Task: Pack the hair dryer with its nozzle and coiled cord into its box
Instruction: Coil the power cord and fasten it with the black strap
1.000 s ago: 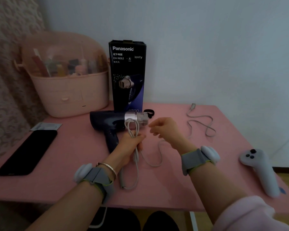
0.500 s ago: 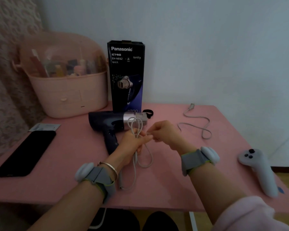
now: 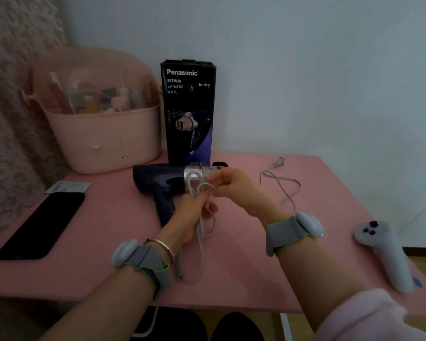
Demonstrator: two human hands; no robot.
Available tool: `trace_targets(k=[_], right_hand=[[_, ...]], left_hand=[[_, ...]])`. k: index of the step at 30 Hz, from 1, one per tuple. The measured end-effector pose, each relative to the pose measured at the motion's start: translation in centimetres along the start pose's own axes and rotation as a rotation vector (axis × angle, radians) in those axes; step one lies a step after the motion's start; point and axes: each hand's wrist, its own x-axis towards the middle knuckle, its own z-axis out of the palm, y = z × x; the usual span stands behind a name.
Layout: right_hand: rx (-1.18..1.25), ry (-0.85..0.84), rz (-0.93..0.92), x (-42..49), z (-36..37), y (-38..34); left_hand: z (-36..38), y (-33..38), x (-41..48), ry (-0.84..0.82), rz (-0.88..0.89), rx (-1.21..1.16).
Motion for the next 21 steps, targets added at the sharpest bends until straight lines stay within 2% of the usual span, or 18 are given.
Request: trace_targets(k=[3,6,11,15,21], right_hand=[[-0.304,-0.018,0.054,0.0,-1.1,1.4],[-0.511,-0.059,0.091,-0.3,-2.2,2.8],[-0.305,-0.084,0.163,-0.9,-1.7,3.2],[-0.149,-0.203,0.147,-0.9,-0.4,2.3],[-0.338,-0.268,0.108,-1.1,0.6,2.8]], left_hand=[[-0.4,-0.1,-0.1,0.008,-0.070,-0.237],[-0.4,-0.3,0.0,0.054,-0.083,-0.298],[-0.2,-0.6,0.3,0.019,-0.026,-0.207],[-0.6,-0.5,0.3,-0.013,0.010,-0.078],[-0.6,-0.2,0.2,0.048,-0.064,-0.165]])
